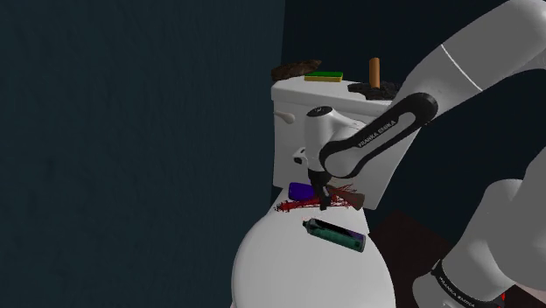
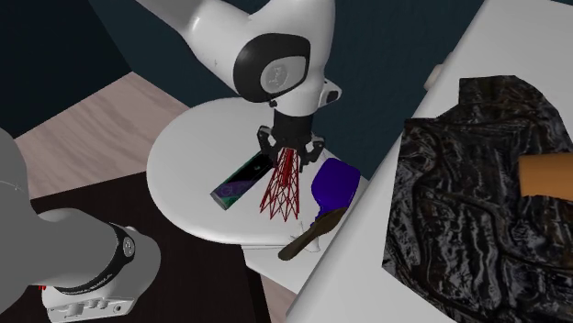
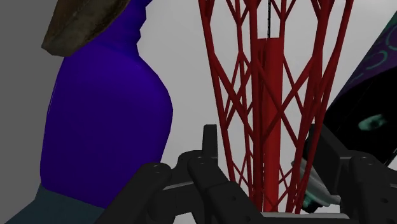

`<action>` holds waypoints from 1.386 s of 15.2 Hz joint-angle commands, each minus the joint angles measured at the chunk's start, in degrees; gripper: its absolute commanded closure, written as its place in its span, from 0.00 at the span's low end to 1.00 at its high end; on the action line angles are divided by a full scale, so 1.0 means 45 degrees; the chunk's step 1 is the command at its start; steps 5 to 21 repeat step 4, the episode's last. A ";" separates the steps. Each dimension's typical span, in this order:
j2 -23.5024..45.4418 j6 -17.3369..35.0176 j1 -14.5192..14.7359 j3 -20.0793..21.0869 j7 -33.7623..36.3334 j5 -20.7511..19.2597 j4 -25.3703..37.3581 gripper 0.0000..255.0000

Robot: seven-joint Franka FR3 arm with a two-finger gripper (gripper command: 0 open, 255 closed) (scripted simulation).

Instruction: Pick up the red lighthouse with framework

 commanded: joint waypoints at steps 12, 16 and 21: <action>-0.0475 -0.0587 0.0011 0.0008 -0.0093 0.0073 0.0112 1.00; -0.0475 -0.0587 0.0011 0.0008 -0.0093 0.0073 0.0112 1.00; -0.0475 -0.0587 0.0011 0.0008 -0.0093 0.0073 0.0112 1.00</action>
